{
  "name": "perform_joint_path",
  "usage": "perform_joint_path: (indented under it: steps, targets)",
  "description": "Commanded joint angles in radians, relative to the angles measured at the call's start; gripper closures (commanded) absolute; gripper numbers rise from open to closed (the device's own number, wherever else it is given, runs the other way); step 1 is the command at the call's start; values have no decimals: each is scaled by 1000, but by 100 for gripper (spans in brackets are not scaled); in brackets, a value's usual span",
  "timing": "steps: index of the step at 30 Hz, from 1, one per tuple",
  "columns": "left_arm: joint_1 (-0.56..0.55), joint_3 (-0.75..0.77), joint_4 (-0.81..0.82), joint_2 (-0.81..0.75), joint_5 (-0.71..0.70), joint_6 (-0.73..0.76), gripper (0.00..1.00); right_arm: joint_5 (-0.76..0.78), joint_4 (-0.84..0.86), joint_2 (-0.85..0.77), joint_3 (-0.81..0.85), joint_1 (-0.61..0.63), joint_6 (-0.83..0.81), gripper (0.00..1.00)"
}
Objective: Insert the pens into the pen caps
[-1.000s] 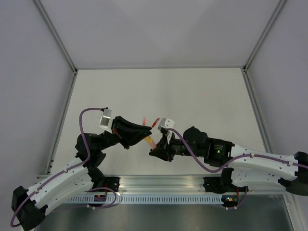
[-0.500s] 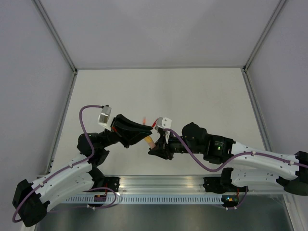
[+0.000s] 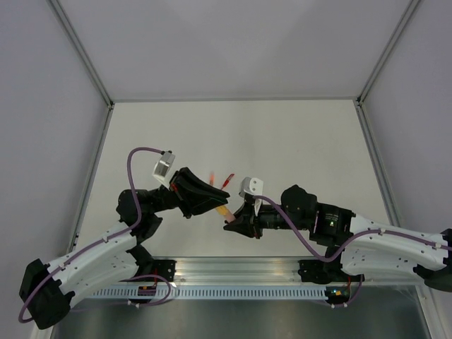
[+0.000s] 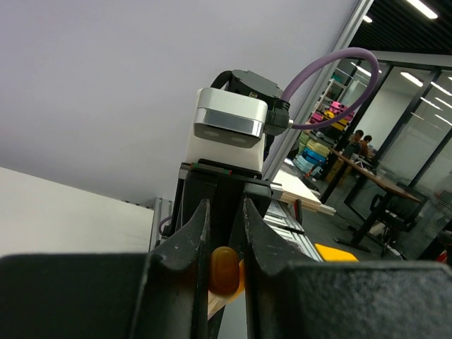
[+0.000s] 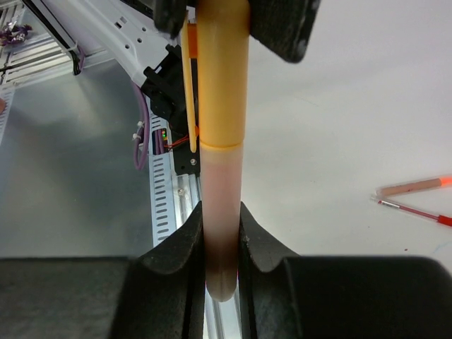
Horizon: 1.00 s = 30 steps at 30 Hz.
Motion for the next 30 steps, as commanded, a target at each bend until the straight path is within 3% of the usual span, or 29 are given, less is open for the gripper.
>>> perform_joint_path:
  steps: [1, 12, 30]
  targets:
    - [-10, -66, -208, 26, 98, 15, 98, 51, 368, -80, 76, -4, -32, 100]
    - [-10, -80, -44, 188, 148, -37, 98, 42, 322, 20, 234, -4, -110, 100]
    - [-10, -101, -107, 203, 115, 33, 98, 64, 397, -47, 257, -27, -187, 100]
